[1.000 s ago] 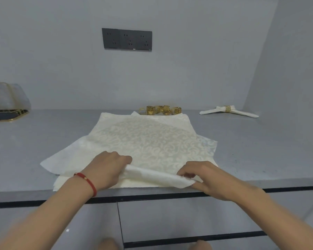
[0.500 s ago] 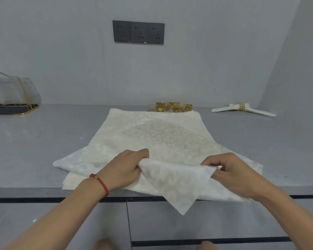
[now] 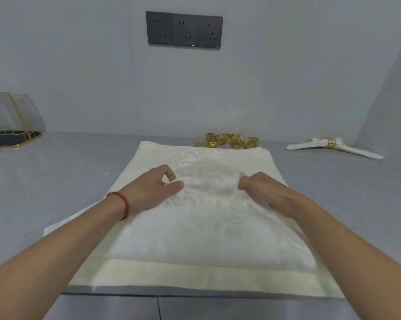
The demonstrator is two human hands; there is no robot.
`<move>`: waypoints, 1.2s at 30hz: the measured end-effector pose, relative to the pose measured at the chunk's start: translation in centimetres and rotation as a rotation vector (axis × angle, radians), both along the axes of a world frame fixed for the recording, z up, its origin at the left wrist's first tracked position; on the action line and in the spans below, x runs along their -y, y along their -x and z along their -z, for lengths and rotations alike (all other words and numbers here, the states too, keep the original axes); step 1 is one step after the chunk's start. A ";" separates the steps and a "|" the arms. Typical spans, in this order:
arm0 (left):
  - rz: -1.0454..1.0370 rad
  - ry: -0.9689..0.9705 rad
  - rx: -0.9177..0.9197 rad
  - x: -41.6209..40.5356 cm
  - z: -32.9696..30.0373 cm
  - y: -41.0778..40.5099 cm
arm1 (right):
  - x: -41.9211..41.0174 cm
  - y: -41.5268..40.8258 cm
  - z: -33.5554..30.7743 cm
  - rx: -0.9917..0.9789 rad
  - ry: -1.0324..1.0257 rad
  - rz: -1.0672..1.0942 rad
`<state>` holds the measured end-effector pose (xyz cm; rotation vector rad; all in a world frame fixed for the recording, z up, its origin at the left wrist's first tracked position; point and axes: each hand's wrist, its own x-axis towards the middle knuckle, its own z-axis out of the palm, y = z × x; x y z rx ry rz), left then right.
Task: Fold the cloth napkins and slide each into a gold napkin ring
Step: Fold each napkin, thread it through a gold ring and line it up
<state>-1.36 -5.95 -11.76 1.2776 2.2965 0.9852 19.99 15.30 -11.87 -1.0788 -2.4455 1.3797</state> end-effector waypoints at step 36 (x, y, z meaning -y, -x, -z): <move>-0.350 0.395 -0.638 -13.3 4.3 6.7 | -9.3 13.2 4.3 0.254 -0.823 0.180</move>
